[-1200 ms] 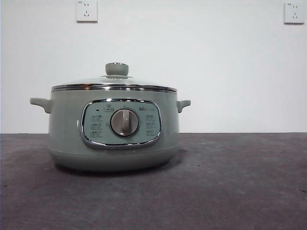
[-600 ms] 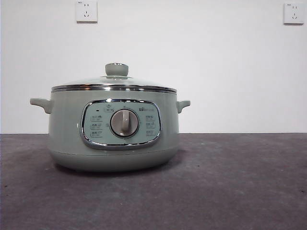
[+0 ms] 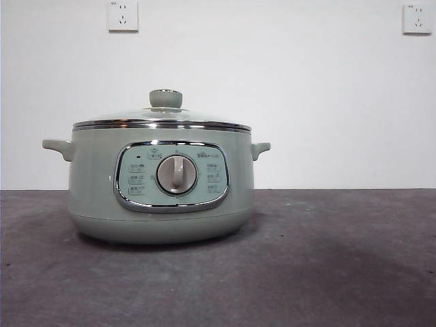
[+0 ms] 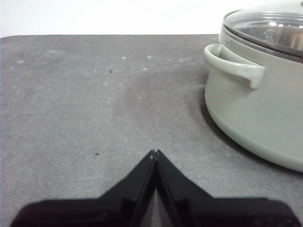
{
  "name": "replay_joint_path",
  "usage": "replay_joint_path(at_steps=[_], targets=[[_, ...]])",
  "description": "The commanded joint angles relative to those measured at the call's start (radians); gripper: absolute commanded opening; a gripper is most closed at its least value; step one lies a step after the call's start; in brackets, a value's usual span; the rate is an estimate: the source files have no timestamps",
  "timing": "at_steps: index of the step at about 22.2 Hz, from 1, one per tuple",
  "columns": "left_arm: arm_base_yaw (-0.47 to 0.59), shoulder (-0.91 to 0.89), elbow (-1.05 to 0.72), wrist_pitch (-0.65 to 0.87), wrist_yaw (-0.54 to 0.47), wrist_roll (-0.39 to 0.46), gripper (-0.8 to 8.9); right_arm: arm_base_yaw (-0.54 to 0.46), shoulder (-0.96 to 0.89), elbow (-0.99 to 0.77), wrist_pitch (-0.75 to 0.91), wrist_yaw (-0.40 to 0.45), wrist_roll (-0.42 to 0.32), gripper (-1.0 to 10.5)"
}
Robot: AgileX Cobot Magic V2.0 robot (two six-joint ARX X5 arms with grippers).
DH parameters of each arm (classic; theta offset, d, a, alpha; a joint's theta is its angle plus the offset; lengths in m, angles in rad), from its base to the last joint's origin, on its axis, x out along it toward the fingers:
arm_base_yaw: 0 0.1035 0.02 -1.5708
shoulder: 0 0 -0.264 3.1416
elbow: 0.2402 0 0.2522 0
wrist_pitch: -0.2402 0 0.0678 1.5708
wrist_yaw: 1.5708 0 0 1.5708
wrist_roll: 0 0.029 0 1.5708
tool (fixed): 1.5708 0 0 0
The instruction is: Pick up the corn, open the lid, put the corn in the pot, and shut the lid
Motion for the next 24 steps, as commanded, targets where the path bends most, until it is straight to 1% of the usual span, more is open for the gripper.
replay_joint_path(at_steps=[1, 5, 11, 13, 24], targets=[[0.002, 0.000, -0.011, 0.006, 0.000, -0.002, -0.01, -0.023, -0.031, -0.090, 0.026, 0.000, -0.018, -0.2], [0.002, 0.000, -0.011, 0.006, 0.000, -0.002, -0.01, -0.029, -0.044, -0.187, 0.094, 0.049, -0.017, -0.2], [0.002, 0.004, -0.011, 0.006, 0.000, -0.002, -0.01, -0.029, -0.064, -0.196, 0.006, 0.113, -0.020, -0.2], [0.002, 0.004, -0.011, 0.006, 0.000, -0.002, -0.01, -0.029, -0.083, -0.196, -0.014, 0.111, -0.019, -0.2], [0.002, 0.004, -0.011, 0.006, 0.000, -0.002, -0.01, -0.028, -0.088, -0.196, -0.014, 0.106, -0.018, -0.2]])
